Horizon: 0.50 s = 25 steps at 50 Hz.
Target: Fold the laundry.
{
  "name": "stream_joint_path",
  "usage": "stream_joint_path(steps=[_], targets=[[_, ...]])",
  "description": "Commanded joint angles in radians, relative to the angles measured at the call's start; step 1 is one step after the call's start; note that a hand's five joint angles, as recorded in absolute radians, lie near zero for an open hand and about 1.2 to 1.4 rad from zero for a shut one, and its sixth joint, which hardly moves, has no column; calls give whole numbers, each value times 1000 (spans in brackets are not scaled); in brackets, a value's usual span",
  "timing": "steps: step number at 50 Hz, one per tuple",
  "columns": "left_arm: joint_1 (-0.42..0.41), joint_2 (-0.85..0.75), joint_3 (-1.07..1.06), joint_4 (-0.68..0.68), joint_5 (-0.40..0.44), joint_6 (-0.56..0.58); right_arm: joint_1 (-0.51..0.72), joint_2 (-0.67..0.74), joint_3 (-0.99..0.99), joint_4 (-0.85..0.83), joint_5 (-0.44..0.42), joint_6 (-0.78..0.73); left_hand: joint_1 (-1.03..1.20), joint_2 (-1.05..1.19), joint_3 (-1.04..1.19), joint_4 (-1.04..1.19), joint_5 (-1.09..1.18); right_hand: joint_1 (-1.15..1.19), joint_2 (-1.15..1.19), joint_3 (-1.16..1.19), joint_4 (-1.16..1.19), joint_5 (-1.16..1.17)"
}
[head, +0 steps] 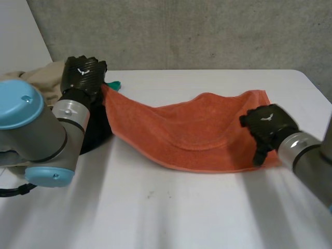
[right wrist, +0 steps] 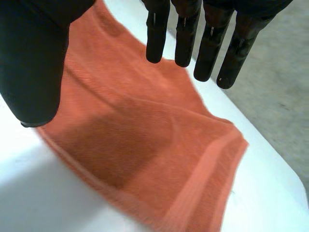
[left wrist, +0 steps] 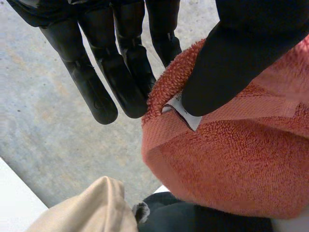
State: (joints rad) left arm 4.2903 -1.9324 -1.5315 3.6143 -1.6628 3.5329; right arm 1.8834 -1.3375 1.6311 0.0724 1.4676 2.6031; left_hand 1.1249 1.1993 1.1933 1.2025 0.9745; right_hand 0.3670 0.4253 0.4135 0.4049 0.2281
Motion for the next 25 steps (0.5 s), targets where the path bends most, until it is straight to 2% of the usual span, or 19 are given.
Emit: stream_joint_path(steps=[1,5,7,9,10,14,18,25], targets=[[8,53,-22,-16,0,-5,-161,-32,4,70,-151,17,271,197,203,194,247,61,3,15,24,26],[19,81,-32,-31,0,-19,-242,-26,-7,69,-231,-35,271,197,203,194,247,73,15,27,35,38],[28,92,-42,-40,0,-35,-277,3,-13,64,-309,-130,271,197,203,194,247,76,18,30,38,40],[31,96,-45,-45,0,-49,-287,40,-19,64,-338,-199,271,197,203,194,247,82,24,35,44,46],[31,96,-47,-46,0,-57,-293,81,-26,79,-361,-281,271,197,203,194,247,82,24,35,44,46],[31,96,-59,-51,2,-92,-305,153,-50,113,-328,-420,271,197,203,194,247,97,38,50,59,61],[34,93,-67,-51,3,-98,-316,181,-54,115,-306,-402,271,197,203,194,247,120,62,74,82,85],[54,92,-71,-51,3,-98,-365,237,-40,96,-334,-409,271,197,203,194,247,126,68,80,88,90]])
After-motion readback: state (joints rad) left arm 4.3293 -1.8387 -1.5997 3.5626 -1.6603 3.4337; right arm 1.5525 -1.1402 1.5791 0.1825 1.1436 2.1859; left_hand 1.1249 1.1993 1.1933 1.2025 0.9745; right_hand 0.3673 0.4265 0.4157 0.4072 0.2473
